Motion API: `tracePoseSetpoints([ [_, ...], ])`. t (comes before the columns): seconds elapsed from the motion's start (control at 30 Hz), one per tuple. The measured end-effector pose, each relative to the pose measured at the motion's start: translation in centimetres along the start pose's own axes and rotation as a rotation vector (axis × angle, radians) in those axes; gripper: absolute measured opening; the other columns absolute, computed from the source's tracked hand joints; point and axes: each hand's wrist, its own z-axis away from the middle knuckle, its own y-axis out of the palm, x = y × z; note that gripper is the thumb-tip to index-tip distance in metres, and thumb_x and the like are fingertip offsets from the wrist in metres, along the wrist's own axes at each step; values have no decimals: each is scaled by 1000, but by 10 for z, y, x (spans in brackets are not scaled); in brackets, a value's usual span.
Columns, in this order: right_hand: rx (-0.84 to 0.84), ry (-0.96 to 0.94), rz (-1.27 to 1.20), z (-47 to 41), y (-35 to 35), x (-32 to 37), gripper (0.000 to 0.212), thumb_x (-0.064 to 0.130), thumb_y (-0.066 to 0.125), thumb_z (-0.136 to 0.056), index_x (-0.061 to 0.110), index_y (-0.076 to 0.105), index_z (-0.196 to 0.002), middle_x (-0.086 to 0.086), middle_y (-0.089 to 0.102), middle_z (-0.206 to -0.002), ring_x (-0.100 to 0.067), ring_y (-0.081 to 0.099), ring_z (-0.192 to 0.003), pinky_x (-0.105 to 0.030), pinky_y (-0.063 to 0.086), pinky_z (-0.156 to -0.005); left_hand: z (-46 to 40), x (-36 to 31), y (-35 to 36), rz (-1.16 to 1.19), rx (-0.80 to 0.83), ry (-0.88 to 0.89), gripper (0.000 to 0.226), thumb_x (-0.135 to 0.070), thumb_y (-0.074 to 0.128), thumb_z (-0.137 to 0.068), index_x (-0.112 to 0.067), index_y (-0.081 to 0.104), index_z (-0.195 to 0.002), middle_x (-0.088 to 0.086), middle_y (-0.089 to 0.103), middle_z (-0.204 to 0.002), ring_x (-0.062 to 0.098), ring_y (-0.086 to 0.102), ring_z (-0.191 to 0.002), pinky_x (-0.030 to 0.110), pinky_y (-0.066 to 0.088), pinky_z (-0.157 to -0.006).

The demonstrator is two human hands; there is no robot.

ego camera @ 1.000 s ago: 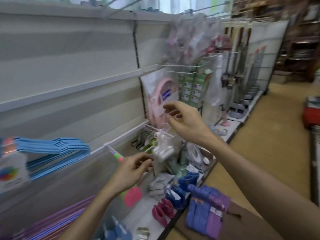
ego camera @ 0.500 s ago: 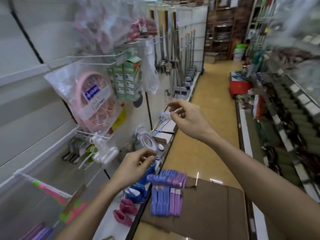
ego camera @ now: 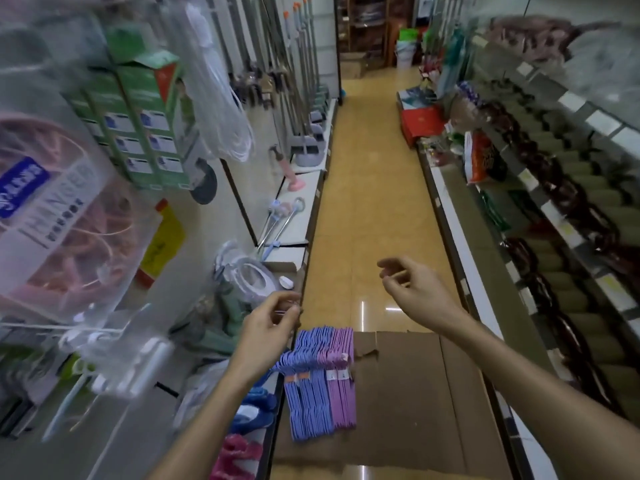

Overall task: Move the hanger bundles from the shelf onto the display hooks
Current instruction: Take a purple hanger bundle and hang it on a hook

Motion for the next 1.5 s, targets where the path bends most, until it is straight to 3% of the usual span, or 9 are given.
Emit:
tracePoseSetpoints([
  [0.23,24,161,16,-41,100,-160,25,19,57,-98,23,60,-122,9,64,-106,-4,62,-93,-21,55,-73,-79,129,54,-89,70,-51,15,-20,56,-99,-23,67,-108,-5,72,-96,3,68,-80,20,55,-67],
  [0.53,129,366,-23,-45,263,-391,24,20,56,-98,22,57,-122,13,57,-103,-1,57,-95,-11,43,-69,-144,339,158,-233,152,-26,9,-33,58,-96,-34,66,-99,-10,71,-91,11,69,-84,43,56,-83],
  [0.63,149,414,-46,-45,315,-459,26,20,56,-98,19,59,-123,11,59,-103,-4,59,-94,-14,46,-70,-159,402,196,-302,174,-19,12,-34,56,-98,-32,66,-103,-11,69,-96,13,68,-87,37,55,-82],
  [0.77,179,449,-73,-52,375,-534,27,21,55,-98,17,58,-124,7,62,-102,-6,61,-93,-16,47,-70,-185,476,239,-510,237,90,19,-23,55,-99,-16,65,-113,-3,67,-101,12,61,-87,13,45,-73],
  [0.87,184,475,-81,-56,414,-585,27,18,55,-97,14,60,-123,2,64,-99,-11,61,-91,-15,44,-65,-205,531,269,-664,299,155,24,-17,55,-98,-12,63,-120,4,65,-114,19,61,-100,31,48,-88],
  [1.1,278,497,-30,-58,488,-668,29,14,55,-97,12,56,-126,2,60,-103,-12,58,-92,-21,46,-75,-227,619,324,-885,445,121,56,-6,44,-96,-10,32,-151,14,25,-157,30,25,-145,37,25,-117],
  [1.27,314,514,-239,-64,533,-688,30,20,66,-92,18,49,-117,6,59,-97,-5,59,-84,-18,49,-66,-234,646,331,-999,433,212,64,-8,50,-93,-10,28,-153,15,24,-158,30,17,-148,40,20,-120],
  [1.37,344,601,-494,-64,562,-697,43,25,76,-84,19,56,-122,2,67,-110,-15,68,-97,-34,58,-86,-234,650,330,-979,411,248,64,-4,49,-92,-11,30,-153,13,26,-158,28,18,-148,37,19,-120],
  [1.5,324,702,-737,-64,589,-705,38,23,82,-78,18,65,-111,-4,74,-104,-21,72,-95,-37,59,-83,-236,648,330,-959,394,260,64,-1,47,-90,-12,33,-152,11,26,-159,26,18,-149,37,19,-121],
])
